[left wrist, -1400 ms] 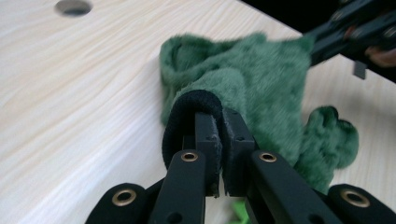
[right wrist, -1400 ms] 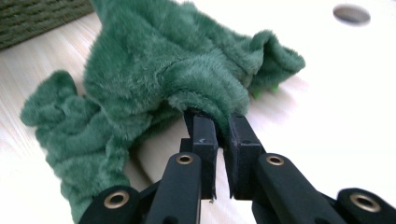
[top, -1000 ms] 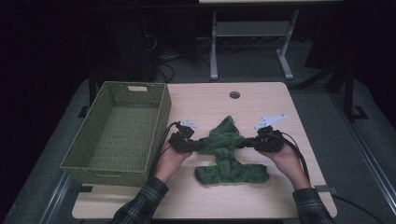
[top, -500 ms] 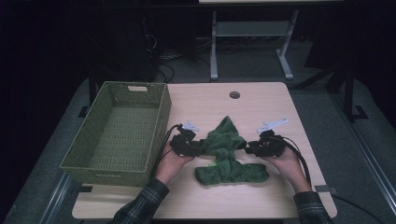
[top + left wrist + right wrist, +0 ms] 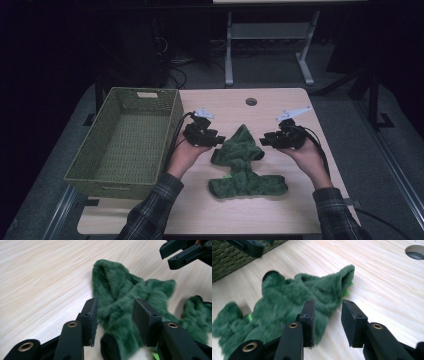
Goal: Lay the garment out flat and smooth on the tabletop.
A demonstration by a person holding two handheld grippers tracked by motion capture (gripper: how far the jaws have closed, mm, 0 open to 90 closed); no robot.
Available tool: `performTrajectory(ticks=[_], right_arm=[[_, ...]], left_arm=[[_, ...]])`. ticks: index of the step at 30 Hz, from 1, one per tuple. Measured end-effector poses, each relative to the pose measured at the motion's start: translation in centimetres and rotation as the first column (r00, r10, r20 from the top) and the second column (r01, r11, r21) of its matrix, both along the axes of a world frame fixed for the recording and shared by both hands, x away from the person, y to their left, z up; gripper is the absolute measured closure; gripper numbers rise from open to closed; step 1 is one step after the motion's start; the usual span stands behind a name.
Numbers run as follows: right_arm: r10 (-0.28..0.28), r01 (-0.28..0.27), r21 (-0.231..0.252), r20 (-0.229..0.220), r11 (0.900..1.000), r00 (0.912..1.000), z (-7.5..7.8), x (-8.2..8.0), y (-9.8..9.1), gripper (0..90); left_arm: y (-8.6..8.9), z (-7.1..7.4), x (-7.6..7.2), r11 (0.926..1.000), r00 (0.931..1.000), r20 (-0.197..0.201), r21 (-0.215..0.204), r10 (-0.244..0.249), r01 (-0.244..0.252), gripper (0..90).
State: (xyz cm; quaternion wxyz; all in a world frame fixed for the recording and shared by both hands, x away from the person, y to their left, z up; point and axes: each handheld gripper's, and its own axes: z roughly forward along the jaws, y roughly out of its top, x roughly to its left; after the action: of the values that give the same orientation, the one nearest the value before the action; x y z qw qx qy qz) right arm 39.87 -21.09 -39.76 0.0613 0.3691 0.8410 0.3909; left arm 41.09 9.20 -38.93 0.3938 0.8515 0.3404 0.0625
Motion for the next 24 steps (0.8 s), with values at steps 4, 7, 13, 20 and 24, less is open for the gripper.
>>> performTrajectory(ticks=[4,7,13,20,24], right_arm=[[0.006,-0.006,-0.019,-0.029,0.9998,0.9996,-0.8,2.2,1.7,62.1],[0.004,-0.005,-0.026,-0.043,0.9996,0.9991,-1.7,3.1,2.5,61.4],[-0.004,0.0,-0.045,-0.091,0.999,0.9959,-3.7,4.1,3.1,58.9],[0.01,-0.019,-0.091,-0.098,0.9957,0.9951,-5.2,4.5,3.8,64.6],[0.012,-0.022,-0.09,-0.106,0.9957,0.9943,-5.5,4.4,3.8,71.7]], left_arm=[[-1.0,-2.1,2.6,0.9997,0.9994,-0.034,0.022,0.01,-0.009,52.8],[-1.5,-3.6,3.6,0.9998,0.9985,-0.053,0.013,0.015,-0.014,52.2],[-2.2,-5.8,4.4,0.9998,0.9954,-0.096,0.021,0.006,-0.004,51.3],[-2.9,-6.9,4.4,0.9983,0.9935,-0.113,0.055,-0.014,0.02,51.1],[-3.3,-7.1,4.3,0.9954,0.9935,-0.108,0.084,-0.037,0.046,54.5]])
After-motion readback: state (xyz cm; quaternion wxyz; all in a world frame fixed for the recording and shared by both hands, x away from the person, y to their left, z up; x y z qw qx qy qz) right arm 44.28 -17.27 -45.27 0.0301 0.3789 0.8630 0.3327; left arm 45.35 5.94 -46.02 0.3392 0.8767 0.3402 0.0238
